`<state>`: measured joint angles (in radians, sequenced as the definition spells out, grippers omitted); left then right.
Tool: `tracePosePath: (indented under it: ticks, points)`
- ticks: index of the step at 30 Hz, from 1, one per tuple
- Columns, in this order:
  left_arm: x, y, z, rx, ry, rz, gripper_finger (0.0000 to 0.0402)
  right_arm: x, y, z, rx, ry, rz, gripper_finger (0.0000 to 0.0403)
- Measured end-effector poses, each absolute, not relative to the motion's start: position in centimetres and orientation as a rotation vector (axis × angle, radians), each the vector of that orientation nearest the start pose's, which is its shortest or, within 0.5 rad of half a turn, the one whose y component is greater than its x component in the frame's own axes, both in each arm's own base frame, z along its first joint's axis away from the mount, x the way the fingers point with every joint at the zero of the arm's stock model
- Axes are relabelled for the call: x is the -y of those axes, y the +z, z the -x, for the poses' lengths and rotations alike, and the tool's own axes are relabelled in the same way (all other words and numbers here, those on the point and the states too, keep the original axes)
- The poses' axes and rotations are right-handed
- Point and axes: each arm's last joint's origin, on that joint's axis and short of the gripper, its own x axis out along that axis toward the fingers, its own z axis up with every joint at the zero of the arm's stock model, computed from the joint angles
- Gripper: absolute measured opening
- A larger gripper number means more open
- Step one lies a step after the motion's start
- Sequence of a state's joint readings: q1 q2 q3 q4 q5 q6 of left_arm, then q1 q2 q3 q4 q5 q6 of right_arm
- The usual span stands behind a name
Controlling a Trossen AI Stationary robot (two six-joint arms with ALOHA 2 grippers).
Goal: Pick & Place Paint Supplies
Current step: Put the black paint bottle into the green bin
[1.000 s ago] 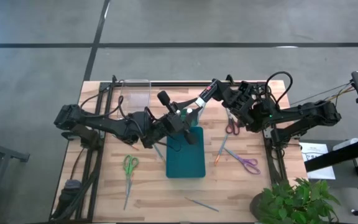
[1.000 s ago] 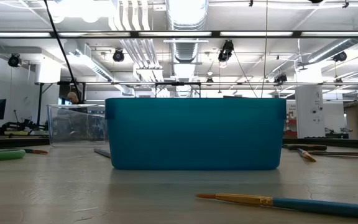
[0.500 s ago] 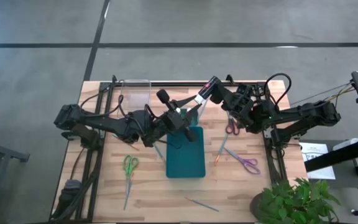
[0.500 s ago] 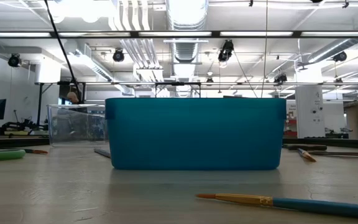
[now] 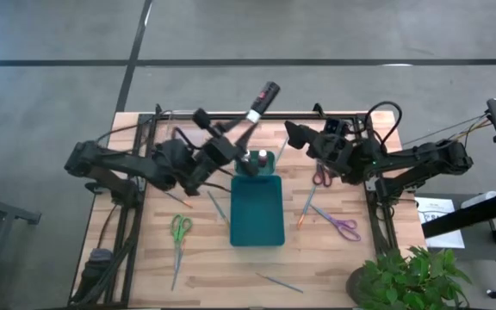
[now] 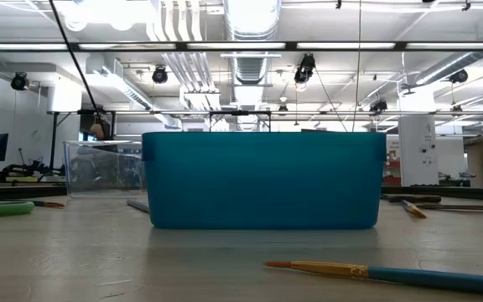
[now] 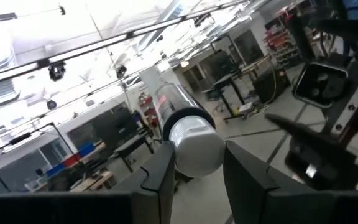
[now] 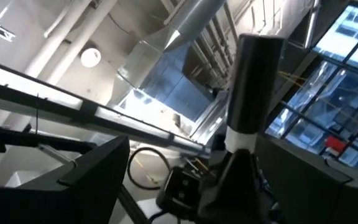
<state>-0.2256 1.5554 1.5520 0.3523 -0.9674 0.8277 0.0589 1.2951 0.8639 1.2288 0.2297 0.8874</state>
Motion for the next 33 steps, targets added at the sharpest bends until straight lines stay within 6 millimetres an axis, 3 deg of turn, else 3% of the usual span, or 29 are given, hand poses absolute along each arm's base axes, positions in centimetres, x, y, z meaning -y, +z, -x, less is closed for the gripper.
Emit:
tracePosePath:
  ticks: [4, 9, 13, 19, 24, 33]
  points:
    - [4.6, 46.8, -30.8, -0.103, 0.775, -0.566, 0.0109, -1.1, 38.1, -26.0, 0.781, 0.273, -0.96, 0.0344]
    - [3.4, 48.3, -26.0, -0.2, 0.62, -0.401, 0.0109, -1.5, 38.5, -25.5, 0.738, 0.35, -0.965, 0.0344]
    - [2.7, 48.6, -24.2, -0.351, 0.469, -0.298, 0.0109, -2.1, 38.9, -25.0, 0.709, 0.374, -0.962, 0.0344]
    - [2.0, 48.8, -25.3, -0.559, 0.229, -0.212, 0.0109, -2.8, 39.7, -23.8, 0.709, 0.401, -0.946, 0.0344]
    - [-0.1, 48.2, -27.4, -0.742, 0.125, -0.072, 0.0109, -3.3, 40.3, -22.6, 0.666, 0.39, -0.898, 0.0344]
    - [-2.2, 43.9, -33.6, -1.021, -0.037, 0.002, 0.0109, -4.3, 40.6, -21.0, 0.577, 0.33, -0.861, 0.0344]
